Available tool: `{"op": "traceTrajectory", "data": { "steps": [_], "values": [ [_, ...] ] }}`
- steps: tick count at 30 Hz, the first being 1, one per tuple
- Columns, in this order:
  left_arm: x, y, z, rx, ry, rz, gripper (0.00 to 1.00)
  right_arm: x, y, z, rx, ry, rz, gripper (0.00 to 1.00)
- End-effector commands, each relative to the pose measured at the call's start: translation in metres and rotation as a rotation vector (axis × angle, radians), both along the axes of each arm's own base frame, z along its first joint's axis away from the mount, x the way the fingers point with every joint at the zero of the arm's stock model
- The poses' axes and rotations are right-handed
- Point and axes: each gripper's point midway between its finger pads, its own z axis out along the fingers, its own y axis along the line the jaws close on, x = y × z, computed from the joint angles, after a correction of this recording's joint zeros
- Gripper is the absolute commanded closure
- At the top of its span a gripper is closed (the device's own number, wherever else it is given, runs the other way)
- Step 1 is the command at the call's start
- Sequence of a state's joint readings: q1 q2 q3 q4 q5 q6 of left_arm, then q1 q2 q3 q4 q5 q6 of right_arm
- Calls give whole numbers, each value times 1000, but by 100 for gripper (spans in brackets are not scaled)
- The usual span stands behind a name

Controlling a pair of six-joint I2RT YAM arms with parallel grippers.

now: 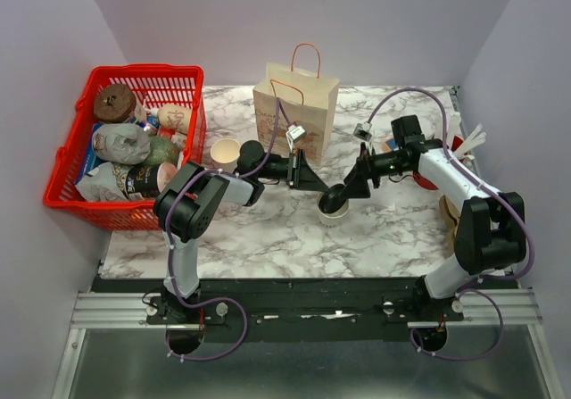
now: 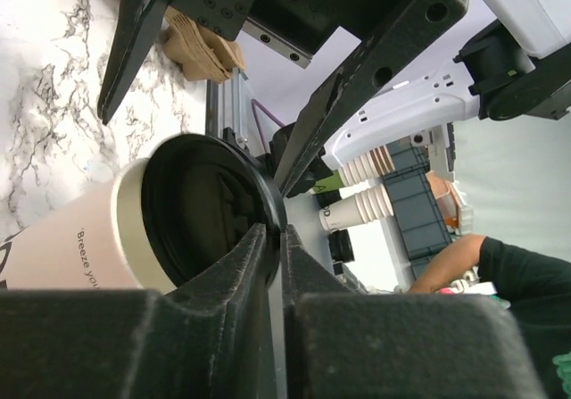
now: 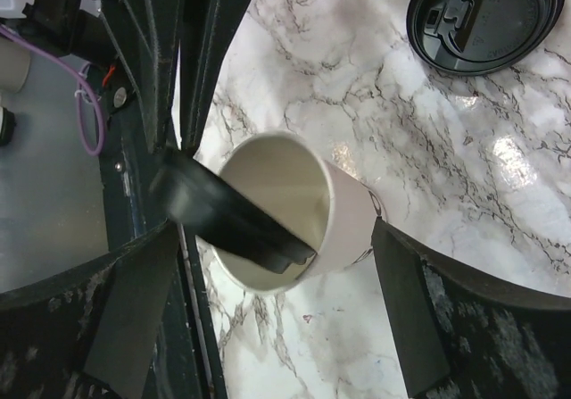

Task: Pack the takeout coffee

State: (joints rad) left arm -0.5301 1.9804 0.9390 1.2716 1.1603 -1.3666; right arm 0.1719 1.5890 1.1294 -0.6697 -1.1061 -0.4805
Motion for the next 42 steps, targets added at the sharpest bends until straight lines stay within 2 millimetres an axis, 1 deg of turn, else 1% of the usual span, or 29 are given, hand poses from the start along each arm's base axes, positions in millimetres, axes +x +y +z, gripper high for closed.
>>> {"op": "traceTrajectory", "data": {
  "steps": [1, 5, 9, 11, 15, 20, 23, 24, 26, 31, 36, 42],
  "values": [
    [1, 2, 13, -41, -100, 26, 74, 4, 5, 0, -18, -40, -14, 3],
    [1, 2, 11, -26, -97, 32, 66, 5, 8, -1, -24, -26, -25, 4],
    [2, 2, 8, -1, -112, 55, 62, 7, 9, -4, -36, -7, -41, 5],
    [5, 2, 3, 17, -117, 74, 60, 8, 9, -4, -40, 6, -55, 6],
    [8, 3, 0, 43, -132, 102, 57, 11, 9, -5, -44, 14, -68, 6],
    [15, 2, -5, 79, -172, 130, 56, 12, 8, -10, -63, 27, -80, 6],
    [20, 0, -8, 109, -168, 141, 55, 13, 8, -13, -76, 31, -88, 7],
    [21, 1, -12, 132, -166, 145, 55, 14, 8, -14, -80, 31, -89, 7],
    [26, 0, -12, 150, -187, 157, 55, 15, 7, -17, -88, 39, -97, 7],
    [34, 3, -23, 234, -232, 185, 53, 16, 9, -19, -96, 40, -103, 7],
    [32, 1, -23, 234, -232, 171, 53, 14, 8, -22, -101, 47, -104, 7],
    [23, -3, -25, 235, -236, 143, 53, 8, 8, -26, -120, 45, -101, 8]
  ]
}}
